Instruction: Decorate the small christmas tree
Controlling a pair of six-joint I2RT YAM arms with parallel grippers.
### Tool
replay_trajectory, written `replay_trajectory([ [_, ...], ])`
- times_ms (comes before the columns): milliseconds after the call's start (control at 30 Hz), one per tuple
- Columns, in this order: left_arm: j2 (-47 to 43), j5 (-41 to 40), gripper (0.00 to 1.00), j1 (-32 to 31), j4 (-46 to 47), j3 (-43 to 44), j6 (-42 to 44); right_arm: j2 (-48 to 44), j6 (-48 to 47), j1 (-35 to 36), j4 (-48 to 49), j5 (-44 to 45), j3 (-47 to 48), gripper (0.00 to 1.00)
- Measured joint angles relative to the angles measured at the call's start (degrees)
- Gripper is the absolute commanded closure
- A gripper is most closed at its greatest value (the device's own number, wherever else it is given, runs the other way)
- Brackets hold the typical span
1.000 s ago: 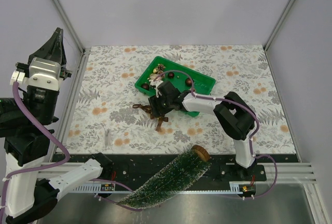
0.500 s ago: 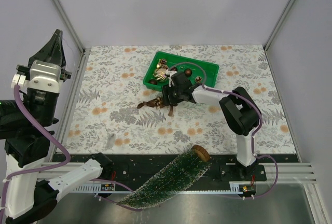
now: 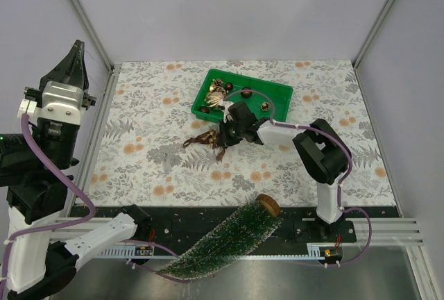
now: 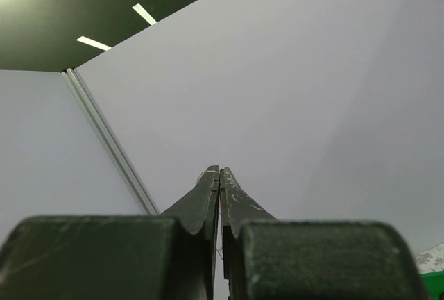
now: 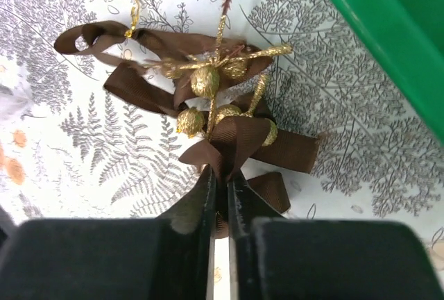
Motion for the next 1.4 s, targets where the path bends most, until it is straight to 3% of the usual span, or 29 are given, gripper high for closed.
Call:
replay_trajectory([
  [133,0.0,0.0,0.94,0.0,0.02,0.0,0.0,-3.34,-0.11,-0.02,-1.09,2.54,-1.62,1.0],
  [300,-0.2,0.0,0.95,0.0,0.0,0.0,0.04,-15.93,-0.24,-1.22,-1.97,8.37,-5.07,1.0],
  [567,-0.5,0.0,0.95,0.0,-0.02,-0.02,0.04,-36.85,0.74,-11.43,-1.95,20.41,-11.89,1.0],
  [800,-1.01,0.02,0.94,0.0,0.02,-0.13,0.02,-42.36,4.42,-21.64,-9.81,31.71,-19.02,1.0],
  [1000,-1.05,0.02,0.95,0.0,-0.02,-0.79,0.0,-43.25,7.93,-27.8,-14.56,36.2,-22.95,0.99],
  [1100,-1.03,0.02,0.95,0.0,-0.11,-0.92,0.0,-41.86,9.14,-28.98,-16.06,36.11,-23.69,0.58],
  [1167,-1.03,0.02,0.95,0.0,-0.04,-0.92,-0.02,-40.19,9.86,-29.11,-16.39,35.8,-23.69,0.41],
  [1300,-1.05,0.04,0.94,0.0,-0.11,-0.92,-0.02,-38.88,10.67,-29.18,-18.69,32.74,-23.74,0.22],
  [1400,-1.03,0.02,0.94,0.0,-0.13,-0.92,0.0,-41.27,10.78,-29.18,-19.52,28.0,-23.89,0.19],
])
